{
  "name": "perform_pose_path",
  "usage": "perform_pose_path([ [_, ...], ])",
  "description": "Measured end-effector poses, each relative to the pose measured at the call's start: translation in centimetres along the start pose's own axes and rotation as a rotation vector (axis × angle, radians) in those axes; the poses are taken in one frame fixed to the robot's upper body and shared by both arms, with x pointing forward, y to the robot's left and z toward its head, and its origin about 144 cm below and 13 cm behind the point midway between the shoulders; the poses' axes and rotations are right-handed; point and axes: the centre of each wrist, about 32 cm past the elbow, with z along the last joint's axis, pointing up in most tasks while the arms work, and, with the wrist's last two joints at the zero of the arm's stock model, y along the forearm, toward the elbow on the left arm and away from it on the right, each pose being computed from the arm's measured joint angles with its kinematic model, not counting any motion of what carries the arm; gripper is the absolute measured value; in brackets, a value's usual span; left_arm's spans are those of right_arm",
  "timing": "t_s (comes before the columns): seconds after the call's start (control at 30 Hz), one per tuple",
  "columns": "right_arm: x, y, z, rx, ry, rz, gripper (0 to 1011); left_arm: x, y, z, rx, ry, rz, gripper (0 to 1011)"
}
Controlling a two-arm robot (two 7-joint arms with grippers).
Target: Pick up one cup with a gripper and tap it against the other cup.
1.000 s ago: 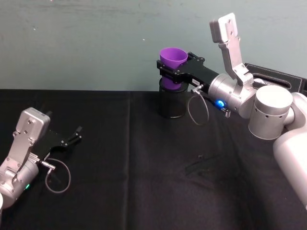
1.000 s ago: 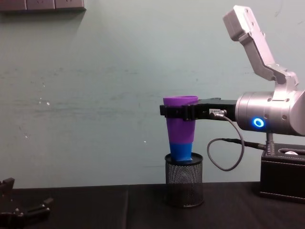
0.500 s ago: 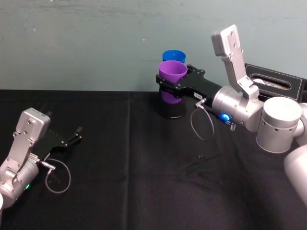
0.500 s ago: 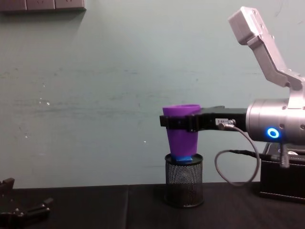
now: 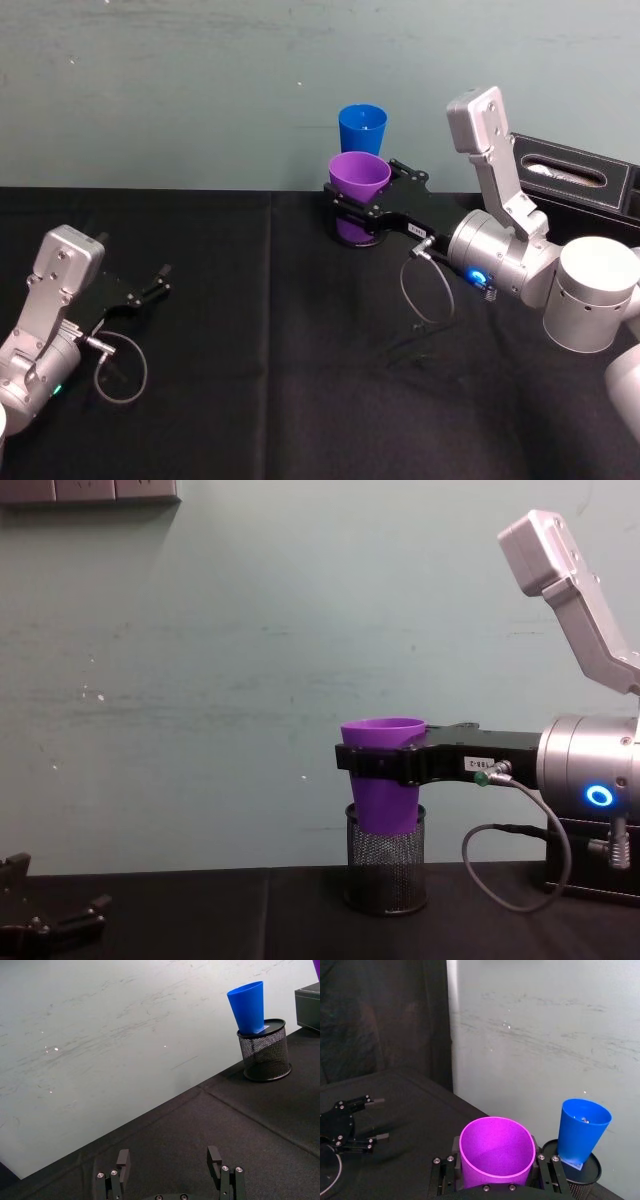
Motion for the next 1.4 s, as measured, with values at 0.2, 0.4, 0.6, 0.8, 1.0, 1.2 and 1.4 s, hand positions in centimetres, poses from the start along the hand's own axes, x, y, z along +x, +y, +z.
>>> perform_pose_path([
  [0.2,0.0,0.0,0.0,0.000,0.001,0.000,741,0.0,0.0,0.0,0.000,0.000,0.000,1011],
  [0.4,0.0,0.1,0.0,-0.001,0.002,-0.001,741,0.0,0.0,0.0,0.000,0.000,0.000,1012],
  [0.6,0.0,0.1,0.0,-0.002,0.003,-0.002,741,0.0,0.0,0.0,0.000,0.000,0.000,1011],
  [0.8,-0.1,0.2,-0.4,0.003,0.001,0.008,741,0.0,0.0,0.0,0.000,0.000,0.000,1012],
  [1.0,-0.8,0.0,-1.6,0.005,0.010,0.025,741,0.0,0.0,0.0,0.000,0.000,0.000,1011],
  [1.2,-1.5,-0.8,-2.6,0.013,0.012,0.034,741,0.0,0.0,0.0,0.000,0.000,0.000,1011],
  [1.4,-2.5,-2.0,-3.6,0.003,-0.019,0.053,741,0.0,0.0,0.0,0.000,0.000,0.000,1011],
])
